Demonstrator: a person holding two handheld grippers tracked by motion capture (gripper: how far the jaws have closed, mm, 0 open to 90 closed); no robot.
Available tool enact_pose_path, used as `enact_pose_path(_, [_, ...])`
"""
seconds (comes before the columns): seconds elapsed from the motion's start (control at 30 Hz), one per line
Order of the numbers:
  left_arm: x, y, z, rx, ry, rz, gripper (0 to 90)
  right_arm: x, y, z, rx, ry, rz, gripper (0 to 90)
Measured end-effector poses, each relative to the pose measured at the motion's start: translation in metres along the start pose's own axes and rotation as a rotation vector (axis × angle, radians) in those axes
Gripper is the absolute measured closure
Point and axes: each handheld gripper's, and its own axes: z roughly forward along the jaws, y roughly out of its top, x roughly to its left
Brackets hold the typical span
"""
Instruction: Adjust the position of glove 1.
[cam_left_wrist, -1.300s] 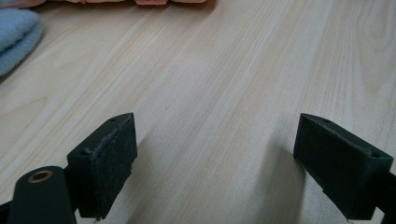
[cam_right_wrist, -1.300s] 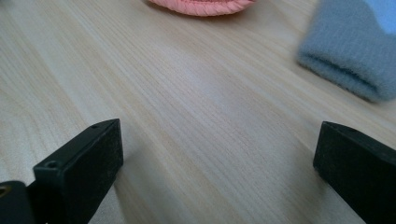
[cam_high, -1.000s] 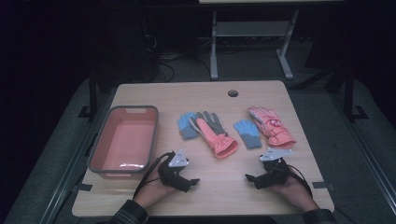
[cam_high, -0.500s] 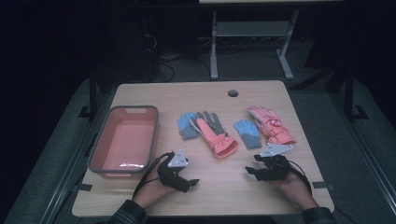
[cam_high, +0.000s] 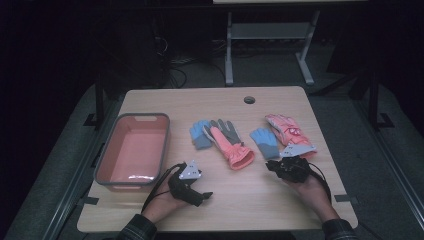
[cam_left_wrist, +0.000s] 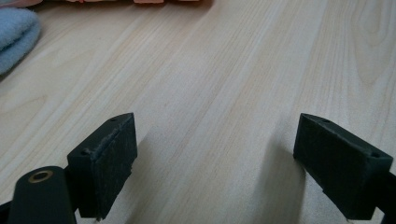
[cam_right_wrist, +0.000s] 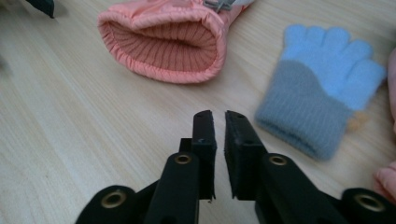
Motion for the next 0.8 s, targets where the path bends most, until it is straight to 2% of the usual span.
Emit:
enact_pose_path(0.17, [0.000,0.000,0.000,0.003,0.000,-0.002,12.6,-0.002,0.008,0.003,-0.016,0.002,-0.001,89.8])
enact_pose_path(0.43, [0.000,0.000,0.000,0.003,0.000,0.000,12.6,-0.010,0.018,0.014,0.010,0.000,0.001,90.0])
enact_pose_path(0.67, [0.000,0.000,0.000,0.003,0.000,-0.001,12.6,-0.021,0.028,0.026,0.007,-0.006,0.015,90.0])
enact_pose_path(0.73, [0.000,0.000,0.000,0.004,0.000,-0.002,12.6,-0.023,0.030,0.029,-0.009,-0.008,0.016,90.0])
enact_pose_path(0.8, [0.000,0.000,0.000,0.006,-0.001,0.000,12.6,-0.024,0.033,0.032,0.009,-0.019,0.004,89.9])
